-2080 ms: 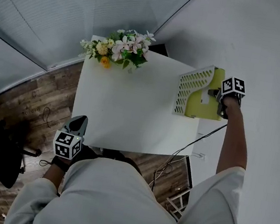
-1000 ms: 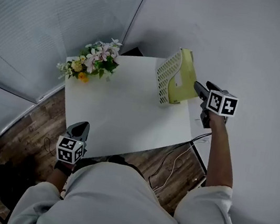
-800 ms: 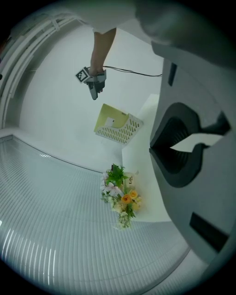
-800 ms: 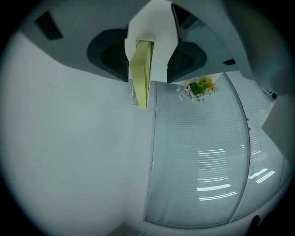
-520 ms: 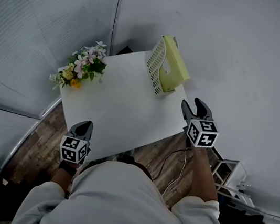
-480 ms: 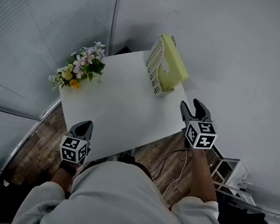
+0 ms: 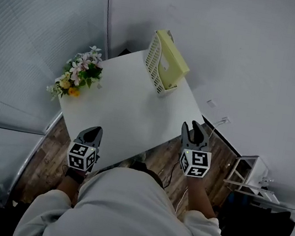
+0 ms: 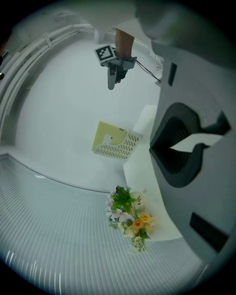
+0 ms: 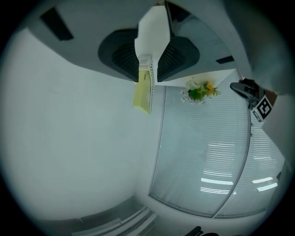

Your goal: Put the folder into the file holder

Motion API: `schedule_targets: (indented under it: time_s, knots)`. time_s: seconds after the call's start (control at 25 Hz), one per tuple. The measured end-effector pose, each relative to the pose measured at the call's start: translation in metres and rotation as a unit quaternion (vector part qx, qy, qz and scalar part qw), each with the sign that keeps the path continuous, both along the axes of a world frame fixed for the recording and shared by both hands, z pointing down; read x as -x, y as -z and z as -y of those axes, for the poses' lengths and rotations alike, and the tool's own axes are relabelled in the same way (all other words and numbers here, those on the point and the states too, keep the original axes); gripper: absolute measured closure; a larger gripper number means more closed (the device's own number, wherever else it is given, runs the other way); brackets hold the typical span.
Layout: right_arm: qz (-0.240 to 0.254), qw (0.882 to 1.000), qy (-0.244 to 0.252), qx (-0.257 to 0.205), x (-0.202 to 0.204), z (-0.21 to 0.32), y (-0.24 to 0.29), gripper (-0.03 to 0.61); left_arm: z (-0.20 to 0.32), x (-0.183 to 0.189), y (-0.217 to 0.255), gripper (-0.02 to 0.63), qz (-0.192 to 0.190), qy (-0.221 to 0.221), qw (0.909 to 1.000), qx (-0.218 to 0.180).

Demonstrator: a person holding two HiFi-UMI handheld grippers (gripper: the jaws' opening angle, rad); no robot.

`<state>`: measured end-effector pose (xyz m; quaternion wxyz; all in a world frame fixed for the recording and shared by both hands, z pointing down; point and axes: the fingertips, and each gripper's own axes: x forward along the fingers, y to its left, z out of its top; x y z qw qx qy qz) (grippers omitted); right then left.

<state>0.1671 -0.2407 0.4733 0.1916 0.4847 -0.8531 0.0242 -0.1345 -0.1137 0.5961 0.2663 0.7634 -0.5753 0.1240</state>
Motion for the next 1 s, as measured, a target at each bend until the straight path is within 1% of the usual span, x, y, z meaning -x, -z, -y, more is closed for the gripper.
schedule_targets:
  time_s: [0.16, 0.36, 0.64, 1.0]
  knots:
    - [0.006, 1.0, -0.023, 0.004, -0.011, -0.024, -0.018, 0.485, 0.002, -0.005, 0.0, 0.606, 0.003, -0.011, 0.9999, 0.001]
    - [0.004, 0.999, -0.046, 0.01, -0.023, -0.049, -0.034, 0.558, 0.002, -0.014, -0.001, 0.606, 0.005, -0.023, 0.9997, 0.002]
    - [-0.005, 0.998, -0.056, 0.018, -0.029, -0.077, -0.05, 0.565, 0.002, -0.019, -0.003, 0.606, 0.008, -0.037, 0.9993, 0.005]
    - [-0.006, 0.998, -0.056, 0.026, -0.028, -0.092, -0.061, 0.566, 0.003, -0.026, -0.003, 0.606, 0.01, -0.049, 0.9987, 0.006]
